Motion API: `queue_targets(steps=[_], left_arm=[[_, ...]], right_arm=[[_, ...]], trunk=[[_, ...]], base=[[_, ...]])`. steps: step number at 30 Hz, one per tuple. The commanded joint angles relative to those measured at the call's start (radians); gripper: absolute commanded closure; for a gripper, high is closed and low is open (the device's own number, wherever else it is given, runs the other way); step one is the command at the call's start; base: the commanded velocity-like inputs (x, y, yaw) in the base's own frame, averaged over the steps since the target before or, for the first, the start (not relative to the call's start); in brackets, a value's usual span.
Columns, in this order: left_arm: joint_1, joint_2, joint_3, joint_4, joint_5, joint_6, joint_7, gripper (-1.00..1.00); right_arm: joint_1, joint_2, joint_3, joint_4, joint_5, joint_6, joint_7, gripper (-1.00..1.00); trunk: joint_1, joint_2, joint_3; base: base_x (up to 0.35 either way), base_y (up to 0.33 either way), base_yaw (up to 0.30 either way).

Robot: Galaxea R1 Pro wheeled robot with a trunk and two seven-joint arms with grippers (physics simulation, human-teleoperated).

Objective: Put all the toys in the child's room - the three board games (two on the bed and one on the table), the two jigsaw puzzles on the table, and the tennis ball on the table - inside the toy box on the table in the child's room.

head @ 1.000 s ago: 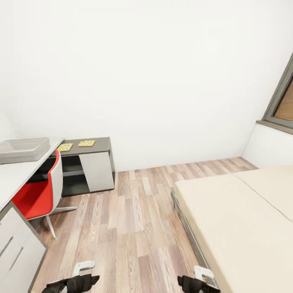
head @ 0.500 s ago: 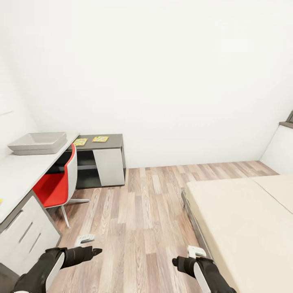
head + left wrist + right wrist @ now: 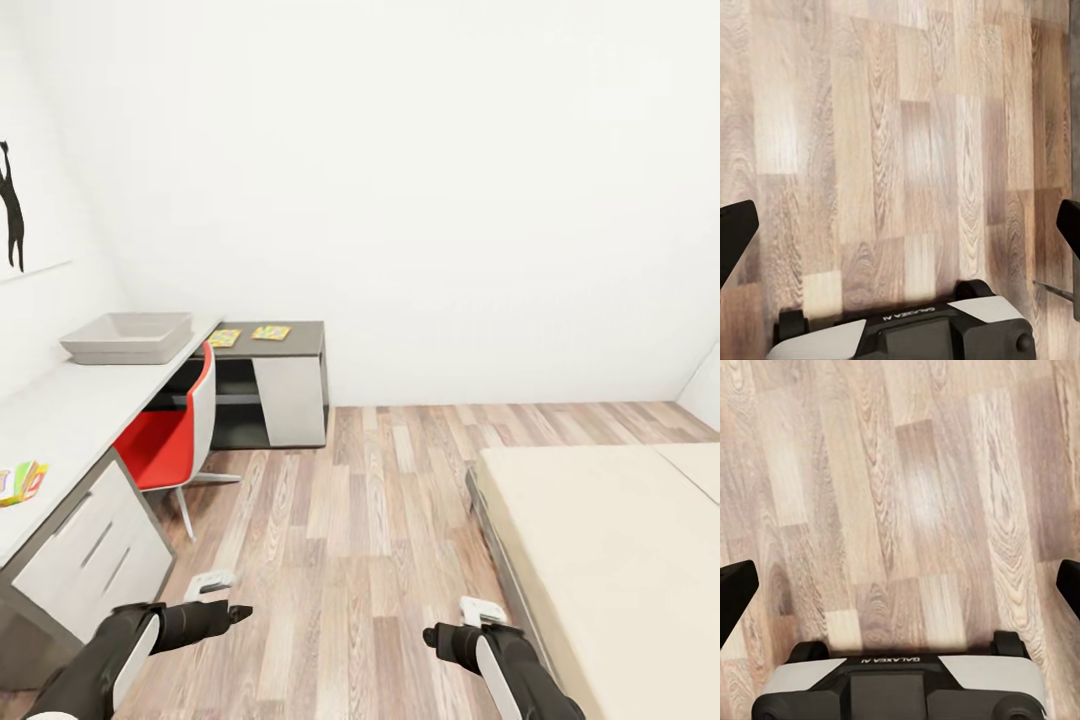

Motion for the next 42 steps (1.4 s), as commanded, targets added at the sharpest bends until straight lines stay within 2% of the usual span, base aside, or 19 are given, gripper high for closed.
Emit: queue_targets(steps=[1, 32, 42], left_arm=[[-0.001, 0.000, 0.001, -0.001, 0.010, 0.010, 0.000, -1.00], [-0.001, 0.000, 0.004, -0.001, 0.011, 0.013, -0.002, -1.00], [-0.001, 0.000, 0.004, -0.001, 0.012, 0.015, -0.003, -1.00]], right_arm=[[-0.001, 0.000, -0.003, -0.002, -0.008, 0.005, -0.002, -1.00], [-0.001, 0.004, -0.005, -0.003, -0.010, -0.010, -0.002, -1.00], [-0.001, 0.004, -0.005, -0.005, -0.010, -0.011, -0.002, -1.00]], trunk=[[0.001, -0.002, -0.003], [0.001, -0.002, -0.008], [0.001, -0.002, -0.008]], base=[[0.000, 0.000, 0.131], [-0.001, 0.000, 0.013], [-0.135, -0.076, 0.000]])
